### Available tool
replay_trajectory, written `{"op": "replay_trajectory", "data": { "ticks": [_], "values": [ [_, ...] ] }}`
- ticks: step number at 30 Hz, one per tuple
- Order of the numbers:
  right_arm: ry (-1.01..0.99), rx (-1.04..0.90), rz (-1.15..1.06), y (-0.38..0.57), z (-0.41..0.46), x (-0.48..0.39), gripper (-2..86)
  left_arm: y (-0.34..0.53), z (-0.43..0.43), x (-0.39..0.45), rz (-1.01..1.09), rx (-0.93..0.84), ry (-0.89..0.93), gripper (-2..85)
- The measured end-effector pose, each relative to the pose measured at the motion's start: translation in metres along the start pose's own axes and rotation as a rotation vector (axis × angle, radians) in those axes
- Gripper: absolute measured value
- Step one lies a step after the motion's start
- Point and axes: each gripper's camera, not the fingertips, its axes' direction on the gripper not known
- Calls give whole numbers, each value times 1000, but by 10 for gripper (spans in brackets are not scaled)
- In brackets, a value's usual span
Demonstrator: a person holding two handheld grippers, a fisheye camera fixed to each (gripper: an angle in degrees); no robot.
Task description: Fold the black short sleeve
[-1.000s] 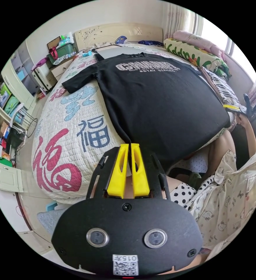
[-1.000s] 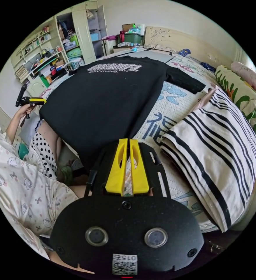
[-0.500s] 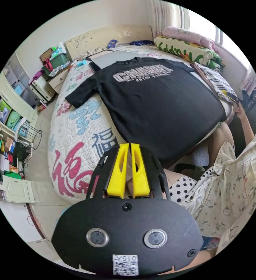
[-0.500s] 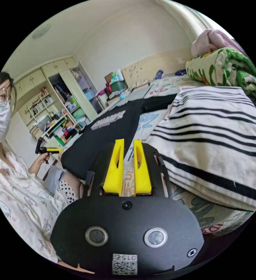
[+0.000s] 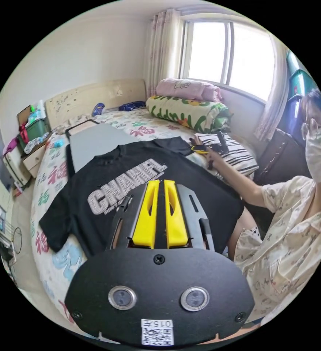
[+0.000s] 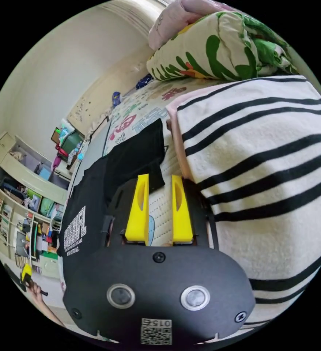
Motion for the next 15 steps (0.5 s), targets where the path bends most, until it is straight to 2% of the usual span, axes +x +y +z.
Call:
{"op": "replay_trajectory", "data": {
  "ticks": [4,10,15],
  "values": [
    [-159,-22,3,-10,-13,0,48,-100,129,17,56,-63,61,64],
    [-206,-16,5,-15,-36,-16,29,-243,379,67,13,-162,240,80],
    [-234,-8,-13,-8,-53,-31,27,-309,542,116,-23,-278,213,93]
  ]
}}
